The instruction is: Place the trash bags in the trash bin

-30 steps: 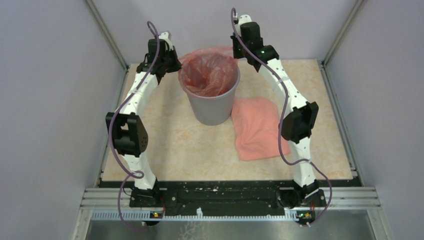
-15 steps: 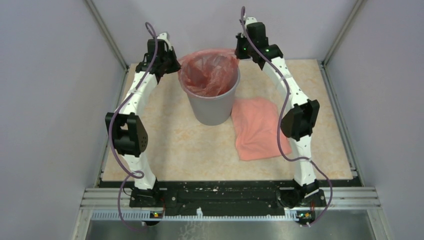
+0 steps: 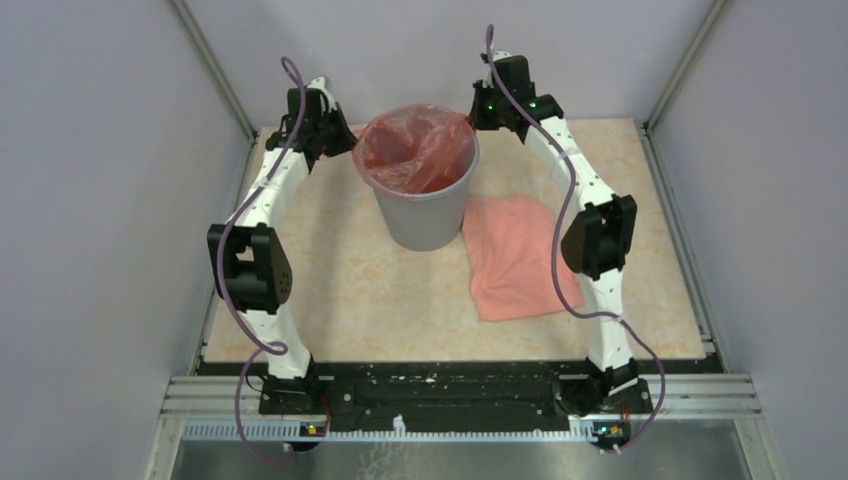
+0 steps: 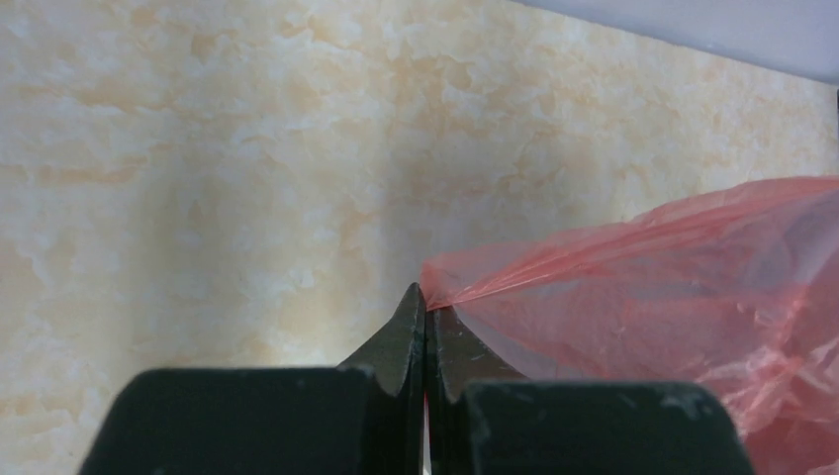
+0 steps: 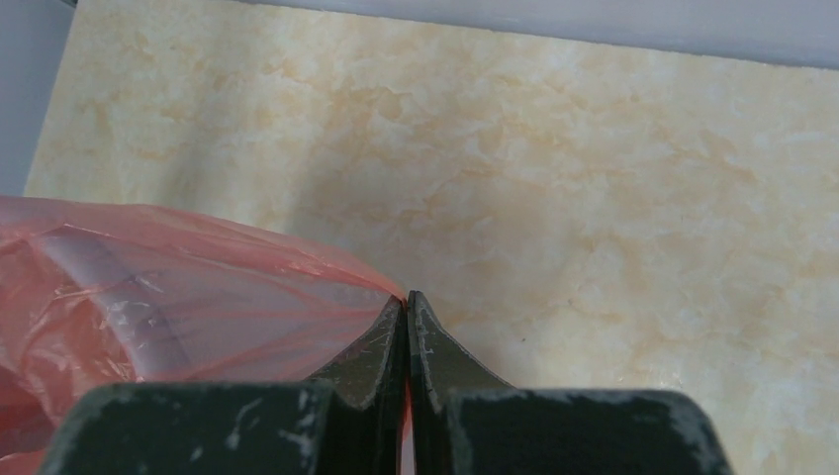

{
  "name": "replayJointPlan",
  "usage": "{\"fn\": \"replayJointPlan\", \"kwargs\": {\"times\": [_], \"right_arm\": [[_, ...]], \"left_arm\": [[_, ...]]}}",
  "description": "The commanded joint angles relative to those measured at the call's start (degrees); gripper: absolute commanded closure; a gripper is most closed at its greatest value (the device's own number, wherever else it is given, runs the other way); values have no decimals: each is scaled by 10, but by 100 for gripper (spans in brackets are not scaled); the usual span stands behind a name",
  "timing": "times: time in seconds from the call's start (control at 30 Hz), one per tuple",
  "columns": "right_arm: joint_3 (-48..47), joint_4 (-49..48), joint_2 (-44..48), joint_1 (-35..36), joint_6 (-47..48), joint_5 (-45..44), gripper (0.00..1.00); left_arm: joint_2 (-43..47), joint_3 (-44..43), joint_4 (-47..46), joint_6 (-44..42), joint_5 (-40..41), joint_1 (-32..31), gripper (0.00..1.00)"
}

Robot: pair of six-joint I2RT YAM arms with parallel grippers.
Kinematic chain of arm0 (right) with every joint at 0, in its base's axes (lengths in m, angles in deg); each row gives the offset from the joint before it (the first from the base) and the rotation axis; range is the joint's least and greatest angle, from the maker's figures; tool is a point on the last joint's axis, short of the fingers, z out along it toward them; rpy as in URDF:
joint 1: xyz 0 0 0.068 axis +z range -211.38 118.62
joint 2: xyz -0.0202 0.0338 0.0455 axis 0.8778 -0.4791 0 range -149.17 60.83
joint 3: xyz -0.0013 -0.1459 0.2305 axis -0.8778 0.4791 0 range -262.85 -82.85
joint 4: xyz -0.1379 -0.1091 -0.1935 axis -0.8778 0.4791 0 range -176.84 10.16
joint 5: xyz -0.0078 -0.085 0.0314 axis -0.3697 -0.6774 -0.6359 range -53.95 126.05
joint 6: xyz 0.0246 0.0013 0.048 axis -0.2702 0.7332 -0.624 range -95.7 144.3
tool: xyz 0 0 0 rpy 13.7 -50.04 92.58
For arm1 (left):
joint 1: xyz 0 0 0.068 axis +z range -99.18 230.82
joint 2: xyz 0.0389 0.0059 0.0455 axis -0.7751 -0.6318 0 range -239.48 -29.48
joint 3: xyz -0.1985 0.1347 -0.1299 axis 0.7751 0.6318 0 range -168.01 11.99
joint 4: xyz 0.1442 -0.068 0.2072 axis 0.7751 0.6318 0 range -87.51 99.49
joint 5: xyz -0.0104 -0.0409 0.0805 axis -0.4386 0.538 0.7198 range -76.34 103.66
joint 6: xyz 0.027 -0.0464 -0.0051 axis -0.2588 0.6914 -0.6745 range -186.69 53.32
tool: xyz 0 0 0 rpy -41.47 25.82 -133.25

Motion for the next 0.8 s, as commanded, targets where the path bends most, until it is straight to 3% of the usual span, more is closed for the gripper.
{"fn": "replayJointPlan", "kwargs": {"times": [0.0,0.1,0.33,0.53,0.77], "right_arm": [[5,2,67,-4,-16,-14,100],[18,5,88,-4,-17,-21,99],[29,21,141,-4,-20,-27,73],[61,57,195,4,-24,-29,59],[192,35,304,55,-29,-61,55]], "left_arm": [[50,42,-41,11,-37,0,100],[71,79,-64,16,-49,0,100],[98,121,-78,23,-75,-4,100],[128,160,-91,21,-73,-8,100],[148,192,-97,20,-74,-10,100]]}}
